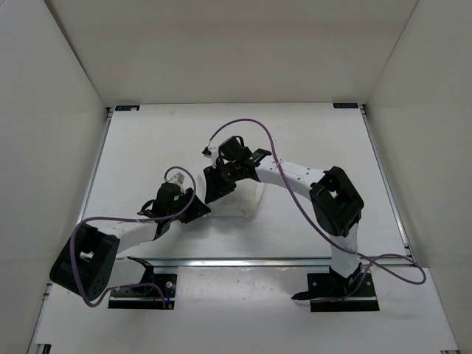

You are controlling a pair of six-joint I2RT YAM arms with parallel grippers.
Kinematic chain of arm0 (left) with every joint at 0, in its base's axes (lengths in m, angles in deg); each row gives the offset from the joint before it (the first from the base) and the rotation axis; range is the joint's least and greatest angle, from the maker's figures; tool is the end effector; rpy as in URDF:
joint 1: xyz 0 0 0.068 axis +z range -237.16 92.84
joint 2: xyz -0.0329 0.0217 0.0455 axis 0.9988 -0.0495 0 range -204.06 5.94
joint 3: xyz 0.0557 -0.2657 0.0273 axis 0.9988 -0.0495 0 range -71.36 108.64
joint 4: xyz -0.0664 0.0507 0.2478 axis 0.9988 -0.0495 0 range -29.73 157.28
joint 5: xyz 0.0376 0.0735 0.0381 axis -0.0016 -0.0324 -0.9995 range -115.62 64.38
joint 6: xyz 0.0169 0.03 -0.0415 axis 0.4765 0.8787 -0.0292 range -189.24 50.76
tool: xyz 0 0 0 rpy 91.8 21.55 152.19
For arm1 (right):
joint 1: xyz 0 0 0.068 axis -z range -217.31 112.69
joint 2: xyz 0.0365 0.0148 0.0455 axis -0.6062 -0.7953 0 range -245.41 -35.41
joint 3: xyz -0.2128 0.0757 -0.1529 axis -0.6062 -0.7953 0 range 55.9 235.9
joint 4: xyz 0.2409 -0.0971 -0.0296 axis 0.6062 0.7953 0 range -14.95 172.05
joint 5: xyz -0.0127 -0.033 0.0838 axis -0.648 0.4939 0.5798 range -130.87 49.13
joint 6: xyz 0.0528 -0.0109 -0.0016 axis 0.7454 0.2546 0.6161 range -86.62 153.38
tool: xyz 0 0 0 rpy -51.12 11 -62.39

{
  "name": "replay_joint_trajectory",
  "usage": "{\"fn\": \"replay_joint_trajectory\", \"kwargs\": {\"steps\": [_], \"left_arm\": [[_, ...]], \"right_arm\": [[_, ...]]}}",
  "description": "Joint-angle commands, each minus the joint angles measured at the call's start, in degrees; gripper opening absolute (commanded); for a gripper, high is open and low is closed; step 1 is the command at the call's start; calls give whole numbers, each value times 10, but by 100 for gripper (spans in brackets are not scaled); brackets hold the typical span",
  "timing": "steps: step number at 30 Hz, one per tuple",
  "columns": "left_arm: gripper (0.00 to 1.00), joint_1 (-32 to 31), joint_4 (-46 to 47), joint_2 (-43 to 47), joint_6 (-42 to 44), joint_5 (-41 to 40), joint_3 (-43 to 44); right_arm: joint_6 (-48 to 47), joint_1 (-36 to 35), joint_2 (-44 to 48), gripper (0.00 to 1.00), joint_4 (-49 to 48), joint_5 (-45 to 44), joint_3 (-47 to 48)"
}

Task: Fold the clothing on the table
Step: Fold the skirt

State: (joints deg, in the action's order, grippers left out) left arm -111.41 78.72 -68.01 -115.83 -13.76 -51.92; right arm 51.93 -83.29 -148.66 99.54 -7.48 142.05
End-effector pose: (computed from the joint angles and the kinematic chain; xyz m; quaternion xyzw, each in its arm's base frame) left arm 0.1955 -0.0960 0.1282 -0.1364 0.9031 -0.3068 0.2679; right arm 0.2876 0.3257 0.2165 -0.3062 0.8564 0.3976 0.1217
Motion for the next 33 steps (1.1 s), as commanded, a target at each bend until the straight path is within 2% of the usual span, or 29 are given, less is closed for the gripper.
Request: {"fn": "replay_joint_trajectory", "kwargs": {"steps": [1, 6, 8, 9, 10, 13, 18, 20, 22, 24, 27, 28, 29, 30, 33], "left_arm": [[52, 10, -32, 63, 2, 16, -10], [56, 28, -93, 178, -4, 18, -38], [56, 45, -112, 222, -10, 17, -51], [57, 52, -114, 246, -15, 17, -52], [57, 60, -143, 270, -10, 21, -52], [56, 64, -179, 298, -8, 13, -42], [58, 68, -216, 328, 7, 18, -20], [59, 73, -222, 340, 4, 18, -22], [59, 74, -223, 349, 1, 17, -27], [60, 80, -226, 352, 6, 27, -26], [62, 83, -246, 336, 32, 53, -7], [65, 90, -250, 323, 49, 73, 0], [79, 94, -257, 310, 67, 78, 14], [98, 97, -269, 293, 78, 101, 29], [99, 93, -317, 234, 155, 134, 97]], "right_arm": [[-18, 10, 91, 34, 14, -8, 17], [3, 70, 180, 36, -55, 6, -94], [14, 96, 193, 28, -83, 33, -133], [22, 110, 196, 20, -115, 53, -155], [34, 122, 193, 11, -142, 62, -172], [81, 135, 166, 2, -261, 106, -223], [242, 149, 63, 0, -473, 176, -297], [277, 143, 40, 0, -505, 177, -333], [251, 134, 21, 0, -466, 144, -321], [201, 131, 4, 1, -370, 125, -275], [177, 128, 49, 2, -314, 107, -245], [171, 128, 78, 2, -307, 101, -246], [168, 128, 91, 3, -299, 100, -245], [156, 127, 121, 5, -280, 96, -244], [112, 128, 205, 8, -203, 53, -254]]}}
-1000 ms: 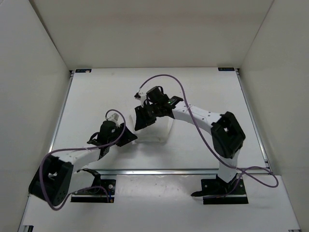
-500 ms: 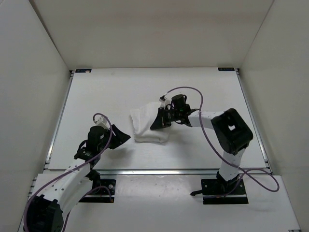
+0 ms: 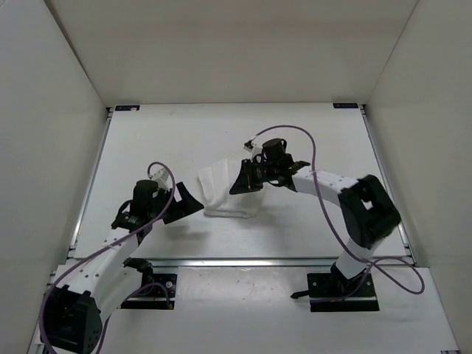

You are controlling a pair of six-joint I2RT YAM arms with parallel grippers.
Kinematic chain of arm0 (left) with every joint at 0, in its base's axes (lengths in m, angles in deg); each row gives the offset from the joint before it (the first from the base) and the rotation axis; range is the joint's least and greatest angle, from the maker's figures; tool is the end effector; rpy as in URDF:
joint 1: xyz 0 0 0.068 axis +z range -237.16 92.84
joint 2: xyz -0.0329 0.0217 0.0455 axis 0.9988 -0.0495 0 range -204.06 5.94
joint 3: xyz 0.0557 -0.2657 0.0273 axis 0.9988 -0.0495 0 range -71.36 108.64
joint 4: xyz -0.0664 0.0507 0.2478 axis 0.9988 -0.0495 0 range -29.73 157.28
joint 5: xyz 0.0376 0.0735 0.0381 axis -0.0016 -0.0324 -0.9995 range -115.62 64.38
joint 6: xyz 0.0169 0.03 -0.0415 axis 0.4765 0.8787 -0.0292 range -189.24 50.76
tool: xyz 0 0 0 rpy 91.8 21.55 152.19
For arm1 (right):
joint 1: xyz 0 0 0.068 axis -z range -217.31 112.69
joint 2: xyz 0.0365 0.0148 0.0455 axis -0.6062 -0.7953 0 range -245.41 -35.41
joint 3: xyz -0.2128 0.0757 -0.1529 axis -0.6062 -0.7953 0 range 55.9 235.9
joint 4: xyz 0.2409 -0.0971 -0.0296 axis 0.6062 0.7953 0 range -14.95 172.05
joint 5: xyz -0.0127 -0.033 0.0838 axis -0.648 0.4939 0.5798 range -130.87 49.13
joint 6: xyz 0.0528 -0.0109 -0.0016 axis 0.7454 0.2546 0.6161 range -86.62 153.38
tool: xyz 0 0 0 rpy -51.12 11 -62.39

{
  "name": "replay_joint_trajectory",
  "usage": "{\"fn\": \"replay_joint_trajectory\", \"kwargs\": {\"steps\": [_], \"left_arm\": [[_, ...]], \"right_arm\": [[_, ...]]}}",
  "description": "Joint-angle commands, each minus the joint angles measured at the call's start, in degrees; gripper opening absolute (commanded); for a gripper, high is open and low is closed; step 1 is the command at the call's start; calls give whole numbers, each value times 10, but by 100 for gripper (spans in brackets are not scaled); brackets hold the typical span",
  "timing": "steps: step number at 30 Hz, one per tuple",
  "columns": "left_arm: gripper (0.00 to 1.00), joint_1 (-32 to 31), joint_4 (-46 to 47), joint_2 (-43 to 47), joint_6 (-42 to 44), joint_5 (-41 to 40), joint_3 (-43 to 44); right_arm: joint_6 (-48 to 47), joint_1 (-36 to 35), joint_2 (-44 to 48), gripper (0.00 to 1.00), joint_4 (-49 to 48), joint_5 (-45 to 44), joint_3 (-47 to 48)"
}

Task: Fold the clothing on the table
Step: Fold the skirt

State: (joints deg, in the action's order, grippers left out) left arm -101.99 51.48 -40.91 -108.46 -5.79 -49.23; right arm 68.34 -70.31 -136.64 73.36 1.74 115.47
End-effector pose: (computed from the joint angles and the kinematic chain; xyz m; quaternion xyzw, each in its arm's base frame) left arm 0.1602 -0.0548 0.1883 -0.1185 0.8897 -0.3266 0.2962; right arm 0.2981 0.2223 0.1900 -0.1391 0.8468 0.4932 0.1427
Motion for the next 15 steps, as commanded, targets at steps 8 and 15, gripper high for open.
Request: {"fn": "replay_joint_trajectory", "kwargs": {"steps": [8, 15], "left_arm": [[99, -20, -87, -82, 123, 56, 128], [99, -25, -116, -74, 127, 15, 143]], "right_arm": [[-180, 96, 365, 14, 257, -156, -108], [-298, 284, 576, 21, 323, -174, -180]]}}
